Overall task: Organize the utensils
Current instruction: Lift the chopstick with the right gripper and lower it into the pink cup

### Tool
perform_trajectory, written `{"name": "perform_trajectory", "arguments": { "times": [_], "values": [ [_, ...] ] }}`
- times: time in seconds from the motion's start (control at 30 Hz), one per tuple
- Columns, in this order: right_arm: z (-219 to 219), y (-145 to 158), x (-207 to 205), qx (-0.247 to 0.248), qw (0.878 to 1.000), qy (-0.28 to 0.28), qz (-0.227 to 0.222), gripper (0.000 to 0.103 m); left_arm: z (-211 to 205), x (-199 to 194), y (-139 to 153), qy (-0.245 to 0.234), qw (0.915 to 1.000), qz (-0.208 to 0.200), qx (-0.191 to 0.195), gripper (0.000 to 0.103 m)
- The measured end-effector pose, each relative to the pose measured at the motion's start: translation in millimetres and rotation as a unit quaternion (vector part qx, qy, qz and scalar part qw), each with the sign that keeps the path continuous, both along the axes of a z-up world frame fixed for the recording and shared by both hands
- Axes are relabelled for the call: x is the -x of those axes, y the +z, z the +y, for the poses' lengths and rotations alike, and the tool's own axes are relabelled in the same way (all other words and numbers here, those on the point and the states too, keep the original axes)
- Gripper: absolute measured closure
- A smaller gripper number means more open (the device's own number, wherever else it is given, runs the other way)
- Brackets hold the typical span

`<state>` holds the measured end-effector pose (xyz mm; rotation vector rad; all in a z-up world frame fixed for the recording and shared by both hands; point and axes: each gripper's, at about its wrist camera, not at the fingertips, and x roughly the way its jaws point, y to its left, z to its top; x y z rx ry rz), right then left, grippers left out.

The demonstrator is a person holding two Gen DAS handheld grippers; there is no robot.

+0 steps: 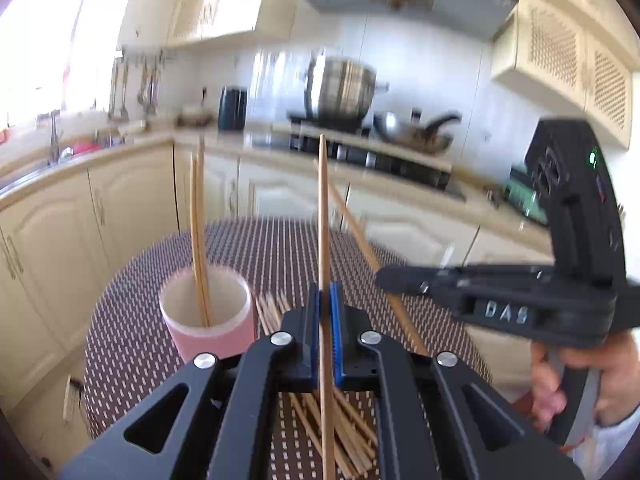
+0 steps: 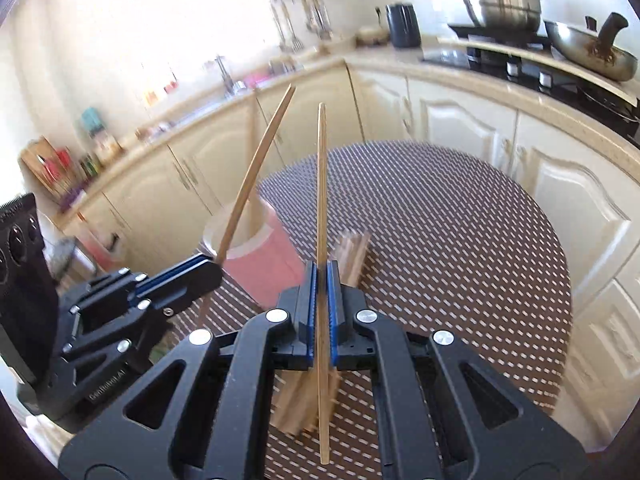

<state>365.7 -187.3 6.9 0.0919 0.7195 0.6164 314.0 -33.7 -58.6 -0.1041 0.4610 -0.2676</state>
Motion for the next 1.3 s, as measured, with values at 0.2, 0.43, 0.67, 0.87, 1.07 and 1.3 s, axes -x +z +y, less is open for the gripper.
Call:
{"name": "perform_trajectory", "arguments": {
  "times": [0.2,0.43,0.67,0.87,1.07,1.3],
  "values": [
    [26.3,25.3,-2.8,-0.058,0.997,-0.001,-0.051,0.098,21.4,1.3,27.0,0.019,0.9968,-0.075,0.023,0.098],
    [48.4,31.6,-15.6,-0.107,0.988,-0.018,-0.106,0.098,47.0,-12.0,38.3,0.057,0.9864,-0.147,0.047,0.098],
    [67.9,23.9,-40.4,-0.156,0.977,-0.040,-0.139,0.098,63.9,-37.9,23.5,0.090,0.9796,-0.172,0.052,0.097],
    [83.1,10.1,-59.5,-0.163,0.974,-0.047,-0.148,0.098,75.8,-62.5,2.0,0.102,0.9799,-0.155,0.072,0.098],
    [91.4,-3.5,-70.9,-0.161,0.974,-0.049,-0.151,0.098,79.6,-74.1,-13.5,0.105,0.9808,-0.149,0.070,0.098],
    [95.7,-14.7,-65.3,-0.148,0.977,-0.040,-0.146,0.098,80.5,-72.8,-28.2,0.103,0.9831,-0.136,0.068,0.097]
  ]
}}
